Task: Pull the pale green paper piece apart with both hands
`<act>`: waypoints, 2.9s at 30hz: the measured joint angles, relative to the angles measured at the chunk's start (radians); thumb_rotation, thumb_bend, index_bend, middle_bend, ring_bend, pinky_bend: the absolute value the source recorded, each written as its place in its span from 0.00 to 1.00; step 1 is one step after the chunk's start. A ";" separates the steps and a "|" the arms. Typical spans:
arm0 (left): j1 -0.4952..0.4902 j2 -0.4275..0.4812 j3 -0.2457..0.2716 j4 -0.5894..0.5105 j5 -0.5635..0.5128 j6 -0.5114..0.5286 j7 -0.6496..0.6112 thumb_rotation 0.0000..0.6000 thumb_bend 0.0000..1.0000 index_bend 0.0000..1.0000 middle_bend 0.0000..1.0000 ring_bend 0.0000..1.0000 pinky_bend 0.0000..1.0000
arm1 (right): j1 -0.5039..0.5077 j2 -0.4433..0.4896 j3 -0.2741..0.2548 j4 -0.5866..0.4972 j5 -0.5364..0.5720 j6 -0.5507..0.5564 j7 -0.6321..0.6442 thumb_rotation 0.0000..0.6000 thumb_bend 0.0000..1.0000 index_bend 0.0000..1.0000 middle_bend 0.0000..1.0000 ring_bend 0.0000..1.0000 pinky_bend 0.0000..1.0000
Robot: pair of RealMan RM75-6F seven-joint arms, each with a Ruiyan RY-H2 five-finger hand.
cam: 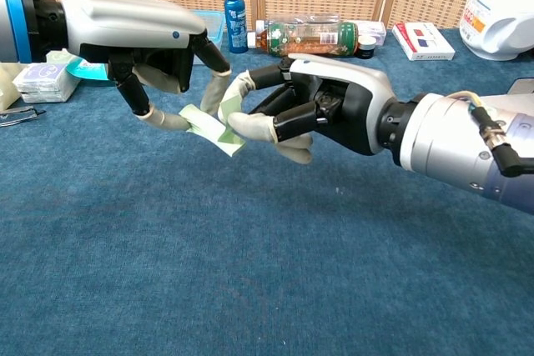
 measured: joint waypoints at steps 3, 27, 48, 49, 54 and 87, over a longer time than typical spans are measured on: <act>0.000 -0.001 0.000 0.001 0.000 0.000 0.001 1.00 0.46 0.71 1.00 1.00 1.00 | -0.002 0.000 0.000 0.001 0.001 0.001 0.001 1.00 0.48 0.67 0.96 0.94 0.86; 0.016 -0.010 0.025 0.036 -0.006 -0.007 -0.007 1.00 0.46 0.71 1.00 1.00 1.00 | -0.014 0.014 -0.005 -0.004 -0.006 0.000 0.023 1.00 0.48 0.76 0.97 0.94 0.86; 0.088 0.009 0.074 0.113 -0.007 0.044 -0.049 1.00 0.46 0.71 1.00 1.00 1.00 | -0.031 0.068 -0.013 -0.015 -0.020 0.010 0.027 1.00 0.48 0.73 0.96 0.93 0.86; 0.092 0.010 0.075 0.118 -0.007 0.050 -0.051 1.00 0.46 0.71 1.00 1.00 1.00 | -0.032 0.072 -0.014 -0.013 -0.019 0.010 0.026 1.00 0.48 0.72 0.96 0.93 0.86; 0.117 0.016 0.077 0.145 -0.011 0.083 -0.063 1.00 0.46 0.71 1.00 1.00 1.00 | -0.042 0.099 -0.018 -0.005 -0.012 0.010 0.024 1.00 0.48 0.65 0.92 0.88 0.83; 0.171 -0.012 0.025 0.181 -0.106 0.085 0.023 1.00 0.33 0.10 0.32 0.38 0.66 | -0.177 0.337 -0.049 0.021 -0.028 0.101 0.098 1.00 0.48 0.05 0.17 0.13 0.23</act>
